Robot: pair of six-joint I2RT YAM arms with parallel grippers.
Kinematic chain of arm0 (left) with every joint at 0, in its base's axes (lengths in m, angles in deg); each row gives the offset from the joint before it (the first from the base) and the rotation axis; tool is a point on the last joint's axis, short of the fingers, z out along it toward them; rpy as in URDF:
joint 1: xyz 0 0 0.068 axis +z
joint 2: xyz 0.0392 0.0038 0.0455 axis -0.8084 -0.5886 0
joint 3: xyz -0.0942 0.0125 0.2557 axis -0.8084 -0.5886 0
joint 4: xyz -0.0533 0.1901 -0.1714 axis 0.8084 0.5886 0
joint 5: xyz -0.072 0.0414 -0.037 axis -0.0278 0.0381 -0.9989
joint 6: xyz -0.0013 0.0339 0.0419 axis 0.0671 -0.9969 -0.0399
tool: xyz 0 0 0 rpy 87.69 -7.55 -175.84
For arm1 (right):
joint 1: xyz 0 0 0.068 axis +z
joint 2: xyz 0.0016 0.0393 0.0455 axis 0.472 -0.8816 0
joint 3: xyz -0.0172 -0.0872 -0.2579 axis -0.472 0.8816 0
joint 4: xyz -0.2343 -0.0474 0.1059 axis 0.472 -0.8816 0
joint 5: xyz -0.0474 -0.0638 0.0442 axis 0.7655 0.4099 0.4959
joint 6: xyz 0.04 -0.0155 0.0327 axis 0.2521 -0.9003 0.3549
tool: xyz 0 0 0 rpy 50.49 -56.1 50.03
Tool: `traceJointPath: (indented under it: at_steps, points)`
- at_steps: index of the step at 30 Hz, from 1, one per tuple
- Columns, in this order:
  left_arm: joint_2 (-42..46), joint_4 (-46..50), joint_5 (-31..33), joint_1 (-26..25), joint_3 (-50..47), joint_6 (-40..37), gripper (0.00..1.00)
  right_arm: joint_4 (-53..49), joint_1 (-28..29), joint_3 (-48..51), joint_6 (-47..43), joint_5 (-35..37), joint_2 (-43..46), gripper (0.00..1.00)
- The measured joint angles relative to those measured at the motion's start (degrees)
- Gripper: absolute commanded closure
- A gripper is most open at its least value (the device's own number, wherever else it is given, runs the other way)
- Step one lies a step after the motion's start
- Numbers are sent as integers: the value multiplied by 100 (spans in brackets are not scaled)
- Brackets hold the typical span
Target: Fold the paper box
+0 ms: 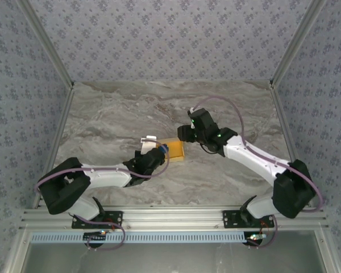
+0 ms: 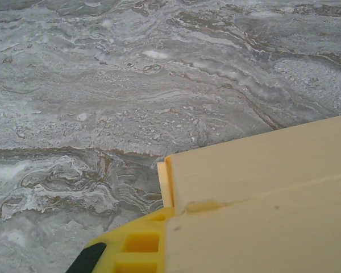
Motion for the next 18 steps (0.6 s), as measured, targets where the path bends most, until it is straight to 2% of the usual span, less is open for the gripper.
traceJointPath:
  at_steps: [8, 16, 18]
  points:
    - [0, 0, 2, -2, 0, 2, 95, -319, 85, -175, 109, -306, -367, 44]
    - [0, 173, 0, -31, 0, -39, 80, -328, 186, -66, 238, -299, -380, 44]
    - [0, 245, -7, -66, 0, -31, 73, -343, 223, -44, 240, -282, -396, 44]
